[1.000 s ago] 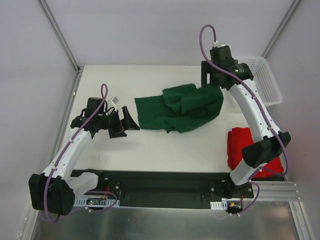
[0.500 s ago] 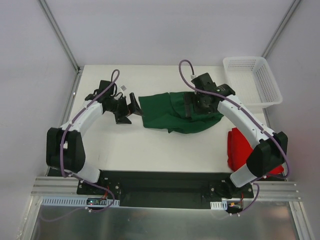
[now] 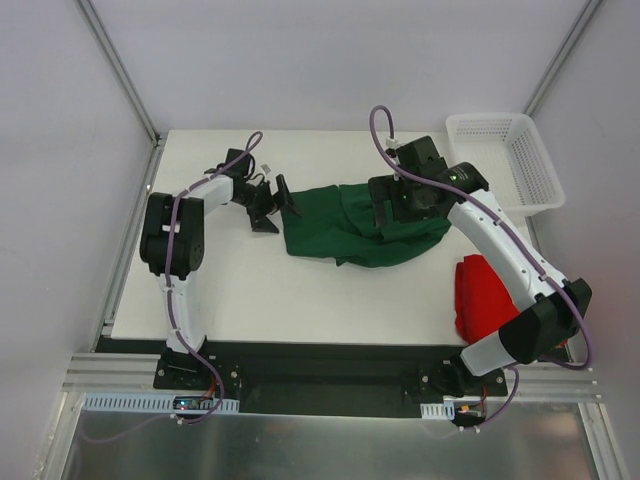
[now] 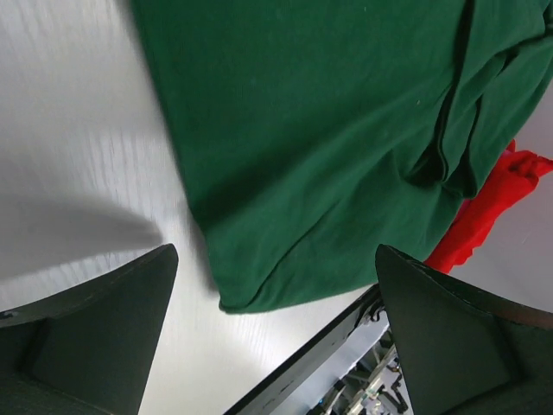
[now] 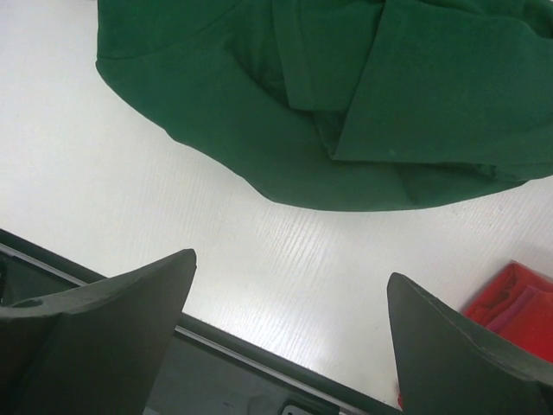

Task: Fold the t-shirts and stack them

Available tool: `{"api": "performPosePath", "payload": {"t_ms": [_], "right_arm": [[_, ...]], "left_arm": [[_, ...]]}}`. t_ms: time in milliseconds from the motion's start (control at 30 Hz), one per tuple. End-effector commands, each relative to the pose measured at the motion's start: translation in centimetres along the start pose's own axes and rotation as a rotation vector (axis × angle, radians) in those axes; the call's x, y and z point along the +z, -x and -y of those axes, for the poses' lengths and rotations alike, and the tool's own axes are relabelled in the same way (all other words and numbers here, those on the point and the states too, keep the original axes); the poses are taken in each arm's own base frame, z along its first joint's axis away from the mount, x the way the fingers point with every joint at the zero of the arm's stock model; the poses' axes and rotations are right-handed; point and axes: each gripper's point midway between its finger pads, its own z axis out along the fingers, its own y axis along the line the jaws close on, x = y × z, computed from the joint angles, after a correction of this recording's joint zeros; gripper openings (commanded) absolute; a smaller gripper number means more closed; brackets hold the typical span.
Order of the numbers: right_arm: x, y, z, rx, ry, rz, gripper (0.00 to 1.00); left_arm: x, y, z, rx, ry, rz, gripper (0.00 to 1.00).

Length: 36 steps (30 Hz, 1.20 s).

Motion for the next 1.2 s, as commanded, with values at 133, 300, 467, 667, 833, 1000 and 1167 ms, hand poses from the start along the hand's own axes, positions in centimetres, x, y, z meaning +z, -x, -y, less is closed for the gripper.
{"api": "performPosePath", "payload": {"t_ms": [133,300,467,667,833,1000,1167], "right_arm": [[-2.5,-0.4,0.5,-0.026,0.013,0.031,0.96],[-2.3,-0.1,0.5,-0.03,0.012,0.025,0.96],[-2.0,0.1,0.5,-0.035,0.018,0.02,0.96],[-1.8,-0.2,0.4,-0.03,0.033,0.006,0.96],[-1.4,-0.6,0.2,-0.027,0.04,-0.005,0.96],[-0.9,-1.0,-0.4,-0.026,0.074,-0.033,0.96],[-0.7,-1.2,-0.4,-0.032,0.07,-0.043,0.96]], "left_arm": [[0.8,2.7,3.6,-0.012,-0.093,0.01,0.99],[1.9,2.2,4.6,-0.012,-0.11,-0.02,0.93],[2.6,1.1,3.9,-0.032,-0.098,-0.048,0.93],[1.7,0.0,3.5,-0.013,-0.079,-0.035,0.99],[-1.3,-0.1,4.3,0.025,-0.075,0.037,0.99],[-1.5,-1.6,2.8,0.007,-0.048,0.019,0.99],[-0.2,-4.0,0.5,-0.045,0.005,-0.032,0.99]]}}
